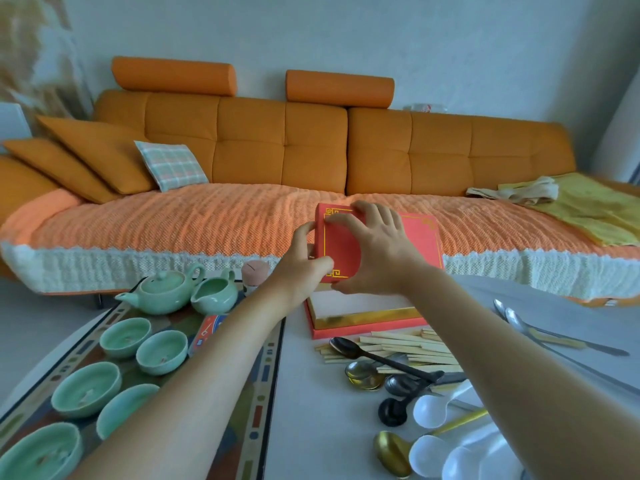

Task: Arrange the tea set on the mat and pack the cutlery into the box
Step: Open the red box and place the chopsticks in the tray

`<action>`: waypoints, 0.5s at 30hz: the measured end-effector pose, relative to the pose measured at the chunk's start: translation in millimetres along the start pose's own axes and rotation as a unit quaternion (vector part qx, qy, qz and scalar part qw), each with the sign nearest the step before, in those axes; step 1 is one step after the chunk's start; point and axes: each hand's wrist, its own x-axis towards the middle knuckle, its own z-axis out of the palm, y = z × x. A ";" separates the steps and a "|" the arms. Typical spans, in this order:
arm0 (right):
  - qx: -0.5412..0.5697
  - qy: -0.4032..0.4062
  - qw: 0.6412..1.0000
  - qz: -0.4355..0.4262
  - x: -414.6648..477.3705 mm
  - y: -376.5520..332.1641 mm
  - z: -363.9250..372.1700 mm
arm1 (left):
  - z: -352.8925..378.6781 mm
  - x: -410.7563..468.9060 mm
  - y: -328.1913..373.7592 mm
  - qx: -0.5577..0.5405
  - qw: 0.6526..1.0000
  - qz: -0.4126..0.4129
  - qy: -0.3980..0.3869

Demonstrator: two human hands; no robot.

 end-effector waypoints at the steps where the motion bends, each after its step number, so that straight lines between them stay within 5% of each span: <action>1: -0.002 0.004 1.000 0.001 -2.4 -1.8 -5.0 | 0.9 -0.9 4.6 -0.015 1.000 -0.007 0.018; 9: -0.078 -0.063 0.995 -0.020 -38.4 -1.8 -41.7 | 9.2 -20.9 41.2 -0.152 0.986 -0.062 0.025; 15: -0.086 -0.039 0.995 -0.007 -90.8 0.7 -78.4 | 40.2 -38.1 72.6 -0.186 0.976 -0.109 0.013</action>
